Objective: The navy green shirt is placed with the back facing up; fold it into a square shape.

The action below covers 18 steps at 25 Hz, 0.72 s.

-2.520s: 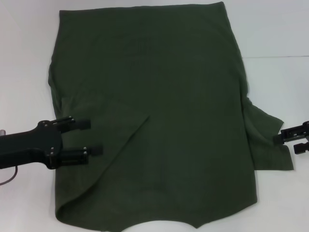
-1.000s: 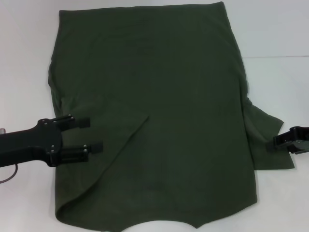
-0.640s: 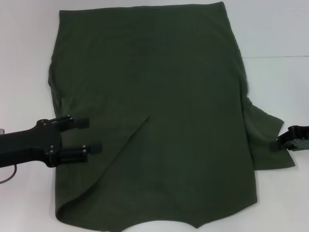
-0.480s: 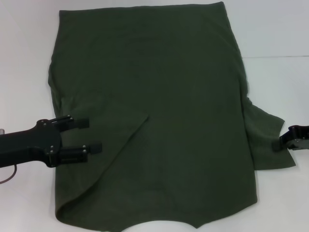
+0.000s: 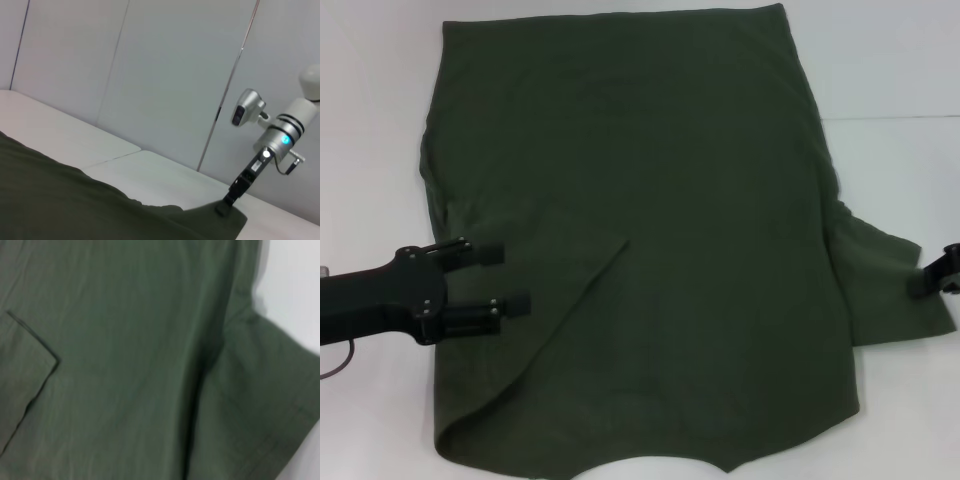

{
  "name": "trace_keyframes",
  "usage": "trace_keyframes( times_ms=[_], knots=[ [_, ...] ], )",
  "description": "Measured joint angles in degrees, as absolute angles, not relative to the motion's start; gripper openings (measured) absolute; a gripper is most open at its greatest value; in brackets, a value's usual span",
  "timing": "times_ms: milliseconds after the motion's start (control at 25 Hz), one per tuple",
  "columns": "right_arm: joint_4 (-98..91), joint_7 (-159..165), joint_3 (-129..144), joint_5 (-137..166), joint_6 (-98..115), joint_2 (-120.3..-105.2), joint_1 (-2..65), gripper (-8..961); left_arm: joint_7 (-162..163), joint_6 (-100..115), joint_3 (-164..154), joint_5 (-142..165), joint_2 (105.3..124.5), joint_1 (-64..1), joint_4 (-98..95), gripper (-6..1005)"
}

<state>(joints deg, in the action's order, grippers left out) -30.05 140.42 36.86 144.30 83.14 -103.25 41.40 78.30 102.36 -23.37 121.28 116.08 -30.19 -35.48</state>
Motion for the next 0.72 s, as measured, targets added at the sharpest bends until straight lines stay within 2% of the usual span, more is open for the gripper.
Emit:
trace_keyframes(
  times_ms=[280,720],
  knots=[
    [-35.7,139.7,36.8,144.6,88.2,-101.96,42.0,36,78.5,102.5,-22.4,121.3,115.81,-29.7,-35.7,906],
    [-41.8,138.5,36.5,147.6,88.0,-102.26,44.9,35,78.7,102.9,-21.2,121.5,115.71,-29.5,-35.9,905]
  ],
)
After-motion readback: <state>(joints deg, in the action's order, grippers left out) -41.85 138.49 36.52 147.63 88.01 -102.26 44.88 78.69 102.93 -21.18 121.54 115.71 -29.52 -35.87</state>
